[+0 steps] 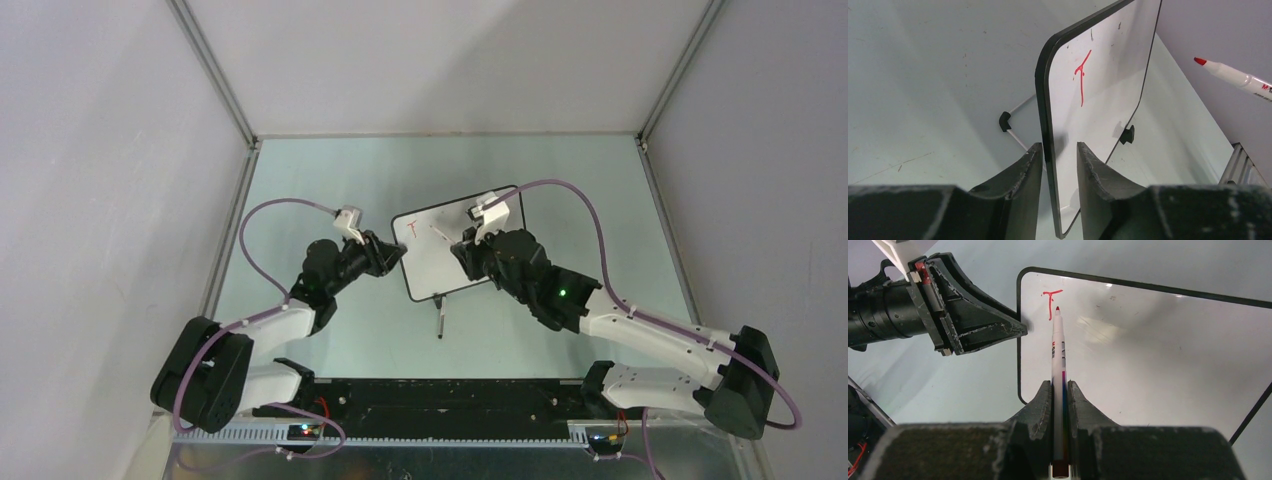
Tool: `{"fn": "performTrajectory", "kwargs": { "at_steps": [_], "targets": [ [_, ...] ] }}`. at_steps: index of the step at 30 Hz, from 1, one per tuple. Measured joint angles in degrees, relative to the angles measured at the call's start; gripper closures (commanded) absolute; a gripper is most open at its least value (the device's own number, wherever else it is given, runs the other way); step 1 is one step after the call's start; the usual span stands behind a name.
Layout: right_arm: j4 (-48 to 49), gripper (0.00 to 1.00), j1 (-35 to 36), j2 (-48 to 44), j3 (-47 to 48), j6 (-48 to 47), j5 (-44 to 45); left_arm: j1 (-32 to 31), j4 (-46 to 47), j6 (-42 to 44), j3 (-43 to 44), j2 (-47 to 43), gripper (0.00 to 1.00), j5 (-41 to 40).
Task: Write a sentence on the whiteboard
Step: Hold the whiteboard on the whiteboard stand.
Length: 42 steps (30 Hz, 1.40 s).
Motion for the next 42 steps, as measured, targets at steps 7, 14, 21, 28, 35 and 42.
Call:
{"fn": "performTrajectory", "kwargs": {
  "at_steps": [7,14,21,28,35,42],
  "targets": [
    [0.3,1.00,0.0,1.5,0.0,0.2,-1.0,0.0,-0.8,0.6,0.4,0.0,0.75,0.0],
    [0.3,1.00,0.1,3.4,0.0,0.2,-1.2,0.0,-2.3,1.4,0.4,-0.7,0.80,-0.3],
    [0.3,1.00,0.4,3.6,0.0,0.2,-1.2,0.0,-2.5,1.6,0.4,-0.8,0.84,-0.4],
    [0.7,1.00,0.4,4.4,0.0,0.3,-1.2,0.0,-2.5,1.6,0.4,-0.8,0.86,-0.3],
    [-0.1,1.00,0.4,7.4,1.2,0.7,-1.0,-0.1,-2.5,2.0,0.4,-0.8,0.86,-0.4],
    [-0.7,1.00,0.4,8.4,3.7,1.3,-0.9,-0.2,-2.5,2.0,0.4,-0.9,0.86,-0.4]
  ]
}}
